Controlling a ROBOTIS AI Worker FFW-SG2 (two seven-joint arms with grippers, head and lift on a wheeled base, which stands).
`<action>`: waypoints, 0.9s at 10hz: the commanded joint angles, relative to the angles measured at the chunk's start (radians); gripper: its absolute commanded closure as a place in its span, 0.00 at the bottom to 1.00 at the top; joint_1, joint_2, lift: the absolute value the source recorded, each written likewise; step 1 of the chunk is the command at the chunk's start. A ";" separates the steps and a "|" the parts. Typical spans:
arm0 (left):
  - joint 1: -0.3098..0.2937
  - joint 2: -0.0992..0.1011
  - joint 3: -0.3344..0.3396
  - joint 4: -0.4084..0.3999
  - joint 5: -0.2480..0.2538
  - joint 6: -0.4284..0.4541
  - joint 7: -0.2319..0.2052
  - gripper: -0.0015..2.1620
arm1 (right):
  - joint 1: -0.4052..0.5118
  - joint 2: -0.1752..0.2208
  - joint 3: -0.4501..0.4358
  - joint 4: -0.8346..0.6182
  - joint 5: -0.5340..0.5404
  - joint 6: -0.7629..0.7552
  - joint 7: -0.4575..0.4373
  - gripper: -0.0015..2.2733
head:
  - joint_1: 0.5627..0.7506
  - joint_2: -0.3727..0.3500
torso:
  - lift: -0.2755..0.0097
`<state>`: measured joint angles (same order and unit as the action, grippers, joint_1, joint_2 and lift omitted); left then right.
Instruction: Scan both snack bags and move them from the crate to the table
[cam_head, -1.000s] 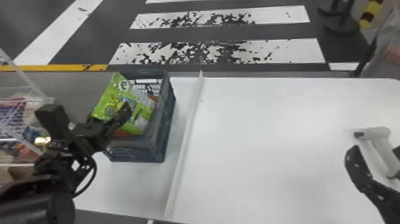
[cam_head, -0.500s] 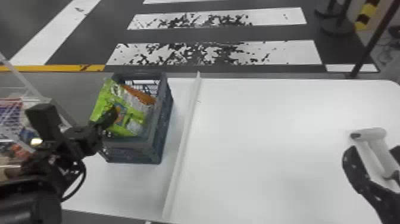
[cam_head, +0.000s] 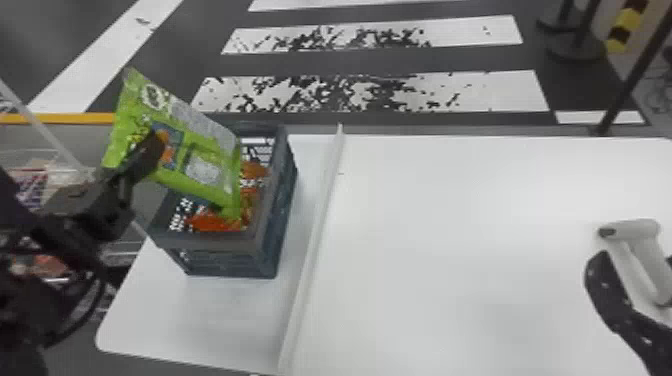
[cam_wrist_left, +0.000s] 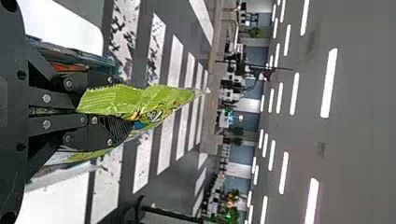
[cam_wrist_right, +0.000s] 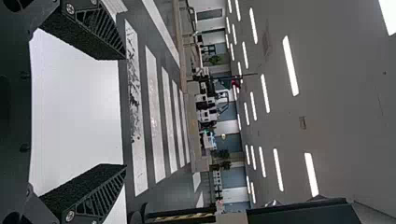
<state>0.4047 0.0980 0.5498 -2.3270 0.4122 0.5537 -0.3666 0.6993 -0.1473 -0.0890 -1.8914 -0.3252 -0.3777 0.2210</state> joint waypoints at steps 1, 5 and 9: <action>0.019 -0.014 0.032 -0.069 0.131 0.053 -0.029 0.99 | 0.000 0.000 0.000 0.000 0.000 0.000 0.000 0.05 | 0.70 0.74 | 0.66; 0.026 -0.046 -0.106 -0.086 0.221 0.102 -0.233 0.99 | 0.002 0.000 0.000 0.000 0.000 -0.006 0.000 0.05 | 0.70 0.58 | 0.66; -0.041 -0.041 -0.433 0.176 0.091 0.010 -0.318 0.99 | 0.008 0.000 -0.003 -0.006 0.000 -0.016 0.000 0.05 | 0.70 0.31 | 0.66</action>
<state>0.3881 0.0551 0.1700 -2.2224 0.5167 0.5849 -0.6824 0.7069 -0.1473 -0.0918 -1.8974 -0.3252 -0.3935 0.2208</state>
